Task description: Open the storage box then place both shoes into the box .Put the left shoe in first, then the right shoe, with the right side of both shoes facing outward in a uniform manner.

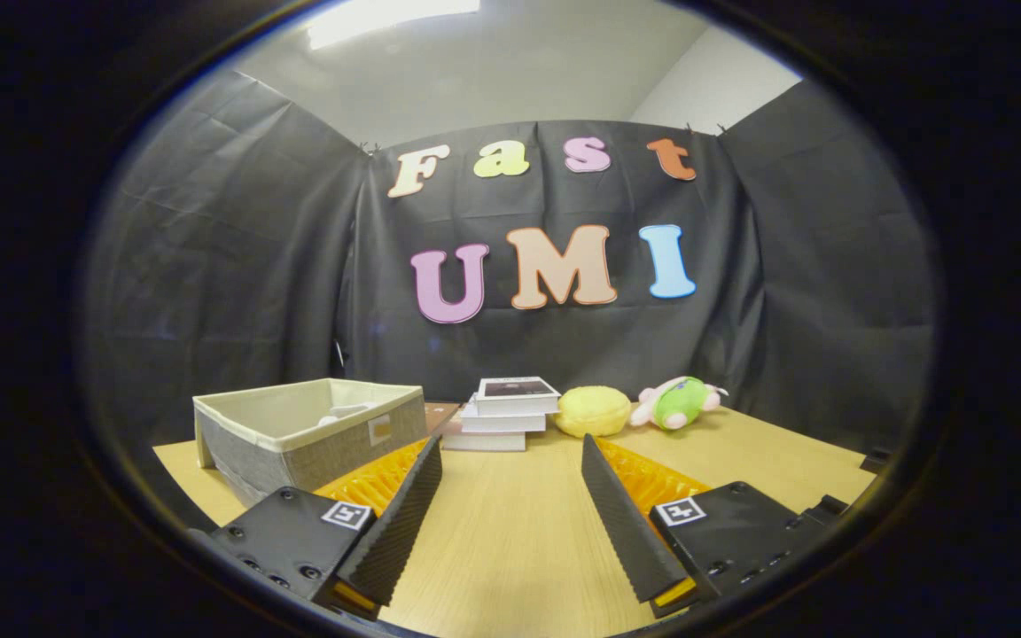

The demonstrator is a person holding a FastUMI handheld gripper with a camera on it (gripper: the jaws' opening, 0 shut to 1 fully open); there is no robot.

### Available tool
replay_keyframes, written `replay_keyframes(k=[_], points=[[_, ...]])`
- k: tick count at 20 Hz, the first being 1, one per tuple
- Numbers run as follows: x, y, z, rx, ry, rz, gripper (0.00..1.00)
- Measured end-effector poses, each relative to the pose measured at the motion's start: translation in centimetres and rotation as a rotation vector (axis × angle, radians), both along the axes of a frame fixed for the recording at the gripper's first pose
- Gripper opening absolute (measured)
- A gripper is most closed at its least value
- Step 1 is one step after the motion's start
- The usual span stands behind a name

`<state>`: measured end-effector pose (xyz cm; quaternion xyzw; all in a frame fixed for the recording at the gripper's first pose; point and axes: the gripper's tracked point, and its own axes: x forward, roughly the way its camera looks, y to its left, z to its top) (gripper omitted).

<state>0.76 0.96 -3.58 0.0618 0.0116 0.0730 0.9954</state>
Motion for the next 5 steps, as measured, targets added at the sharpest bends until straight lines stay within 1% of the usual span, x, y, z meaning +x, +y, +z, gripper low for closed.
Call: replay_keyframes(k=[5], points=[[-0.12, 0.22, -0.2, -0.005, 0.002, 0.004, 1.0]])
